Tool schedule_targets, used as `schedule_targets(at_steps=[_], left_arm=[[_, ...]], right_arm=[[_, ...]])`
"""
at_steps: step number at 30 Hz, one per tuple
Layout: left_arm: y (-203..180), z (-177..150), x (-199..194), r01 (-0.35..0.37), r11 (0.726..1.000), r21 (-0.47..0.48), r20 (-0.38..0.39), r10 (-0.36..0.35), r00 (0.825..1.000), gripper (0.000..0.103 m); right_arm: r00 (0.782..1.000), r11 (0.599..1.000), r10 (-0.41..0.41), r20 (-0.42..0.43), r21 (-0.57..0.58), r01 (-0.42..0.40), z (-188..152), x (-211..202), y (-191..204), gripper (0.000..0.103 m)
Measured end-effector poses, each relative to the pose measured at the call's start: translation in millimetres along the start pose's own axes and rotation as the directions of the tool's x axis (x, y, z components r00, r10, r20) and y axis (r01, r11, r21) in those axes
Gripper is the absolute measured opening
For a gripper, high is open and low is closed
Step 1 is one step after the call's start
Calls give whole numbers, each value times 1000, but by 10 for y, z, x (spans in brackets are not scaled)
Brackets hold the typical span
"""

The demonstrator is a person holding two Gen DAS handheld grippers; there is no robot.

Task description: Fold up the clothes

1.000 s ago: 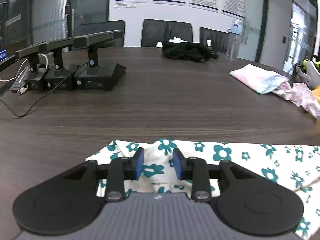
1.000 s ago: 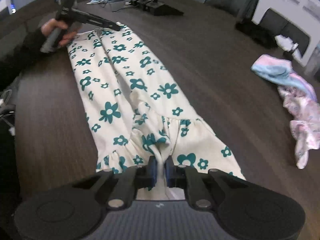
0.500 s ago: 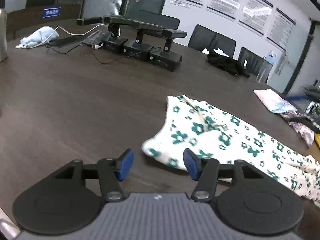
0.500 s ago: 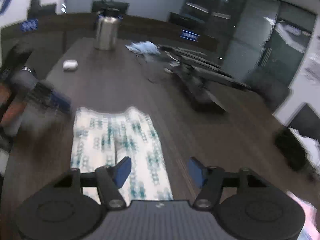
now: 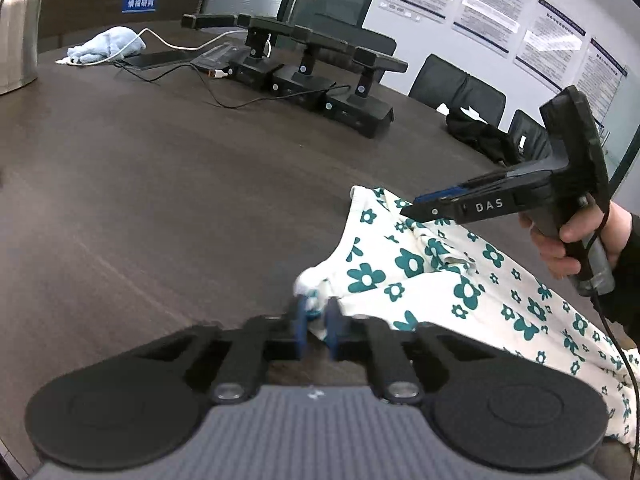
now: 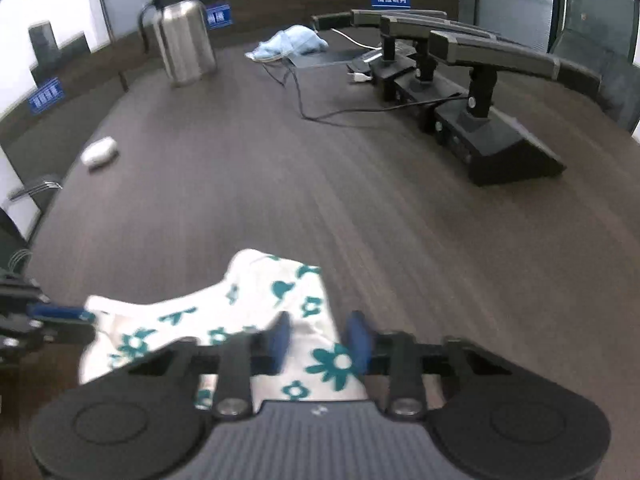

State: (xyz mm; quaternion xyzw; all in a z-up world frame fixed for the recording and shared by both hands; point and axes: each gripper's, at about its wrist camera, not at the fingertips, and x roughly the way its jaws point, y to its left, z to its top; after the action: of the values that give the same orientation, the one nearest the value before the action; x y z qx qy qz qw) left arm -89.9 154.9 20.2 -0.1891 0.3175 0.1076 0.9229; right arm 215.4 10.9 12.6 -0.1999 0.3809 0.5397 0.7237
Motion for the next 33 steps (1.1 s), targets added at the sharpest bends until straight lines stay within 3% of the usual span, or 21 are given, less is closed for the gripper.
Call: schedule_targets(at_steps=[3, 5, 9, 12, 15, 19, 24, 25, 27, 28, 30, 31, 33], left_arm=[[-39, 85, 29, 7, 1000, 30, 31, -8, 999, 4], [-103, 239, 64, 13, 996, 86, 70, -19, 997, 4], [-381, 770, 163, 83, 969, 235, 174, -126, 977, 4], [-760, 1192, 306, 106, 910, 400, 219, -207, 953, 4], [-1202, 1620, 636, 142, 858, 493, 182, -261, 948, 4], [-1761, 2050, 1214, 119, 808, 577, 150, -249, 957, 4], [-2373, 2480, 2018, 126, 783, 609, 97, -231, 968, 4], [-2475, 2548, 2182, 131, 791, 598, 81, -222, 972, 4], [-2593, 2596, 2459, 149, 812, 564, 37, -205, 978, 8], [-2620, 2585, 2561, 144, 826, 546, 23, -187, 982, 15], [-2589, 2458, 2521, 169, 820, 546, -6, -197, 980, 35], [-2534, 2367, 2397, 202, 808, 554, -22, -228, 973, 45], [-2422, 2144, 2084, 266, 777, 571, -61, -283, 957, 48]], right_arm=[[997, 998, -44, 65, -47, 47, -82, -75, 110, 5], [982, 990, -130, 139, -42, 137, -144, -163, 148, 4], [908, 953, -301, 292, 118, 278, -223, -563, -52, 4], [852, 913, -402, 337, 222, 343, -287, -917, -297, 4], [767, 841, -534, 356, 322, 436, -357, -1246, -541, 4], [654, 710, -684, 323, 500, 495, -363, -1581, -977, 4], [586, 557, -790, 182, 614, 560, -148, -1670, -1605, 4], [580, 525, -802, 141, 627, 575, -93, -1646, -1745, 6], [595, 492, -800, 80, 655, 574, -58, -1590, -1979, 10], [600, 479, -798, 61, 667, 570, -71, -1589, -2046, 13], [619, 478, -784, 44, 680, 556, -170, -1663, -2024, 27], [656, 517, -753, 51, 663, 542, -253, -1704, -1934, 38], [744, 639, -664, 74, 573, 513, -534, -1840, -1637, 53]])
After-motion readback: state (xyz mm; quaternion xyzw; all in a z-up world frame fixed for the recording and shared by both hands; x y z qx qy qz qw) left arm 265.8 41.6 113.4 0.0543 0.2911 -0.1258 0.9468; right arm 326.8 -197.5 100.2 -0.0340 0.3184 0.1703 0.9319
